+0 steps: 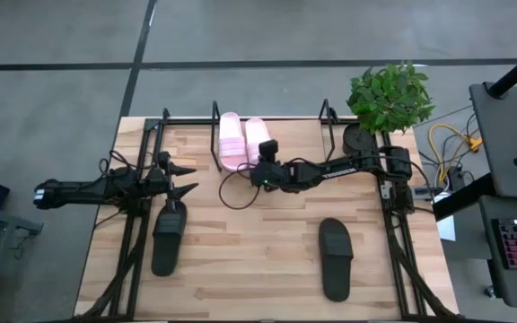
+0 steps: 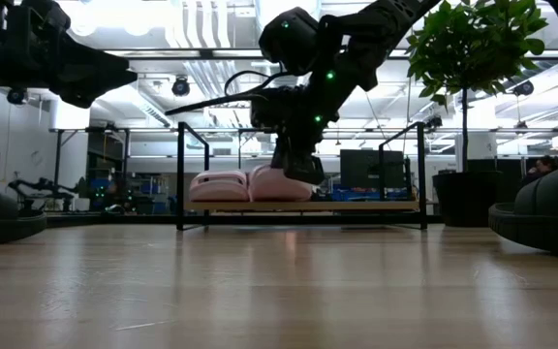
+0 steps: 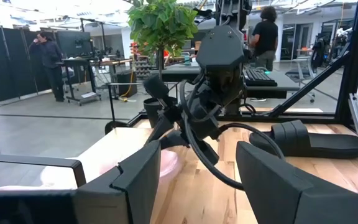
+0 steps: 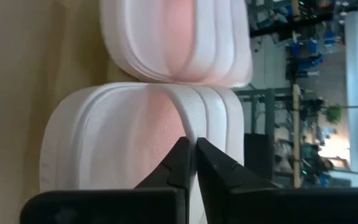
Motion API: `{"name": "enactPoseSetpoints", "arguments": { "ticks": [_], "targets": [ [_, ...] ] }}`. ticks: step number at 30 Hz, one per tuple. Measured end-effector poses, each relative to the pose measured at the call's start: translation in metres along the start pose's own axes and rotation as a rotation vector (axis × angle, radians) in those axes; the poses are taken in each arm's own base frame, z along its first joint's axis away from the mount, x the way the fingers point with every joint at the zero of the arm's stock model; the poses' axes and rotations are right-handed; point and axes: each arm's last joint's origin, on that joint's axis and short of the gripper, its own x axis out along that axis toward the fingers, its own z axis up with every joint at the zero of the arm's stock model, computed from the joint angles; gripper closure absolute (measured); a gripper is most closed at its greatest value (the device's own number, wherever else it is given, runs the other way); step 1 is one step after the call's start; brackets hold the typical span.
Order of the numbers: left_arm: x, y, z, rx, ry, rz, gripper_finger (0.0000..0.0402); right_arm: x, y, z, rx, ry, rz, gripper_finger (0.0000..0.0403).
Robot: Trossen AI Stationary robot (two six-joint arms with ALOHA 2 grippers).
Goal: Pick and place slides into the shelf
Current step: Put the pink slides on the shelf
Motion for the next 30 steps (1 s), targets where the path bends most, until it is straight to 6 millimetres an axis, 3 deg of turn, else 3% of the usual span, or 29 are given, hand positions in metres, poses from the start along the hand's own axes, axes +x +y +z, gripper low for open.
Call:
{"name": "enactPoseSetpoints", "arguments": {
  "ticks": [17,30],
  "targets": [
    [0.000,0.000,0.000,0.000,0.000,0.000,0.0206,0.001,-0.009,0.003,0.060,-0.023,-0.068,0.0392],
    [0.000,0.000,0.000,0.000,0.000,0.000,0.0206,0.013,0.003,0.001,0.042,-0.025,-0.014,0.0392]
  ]
}}
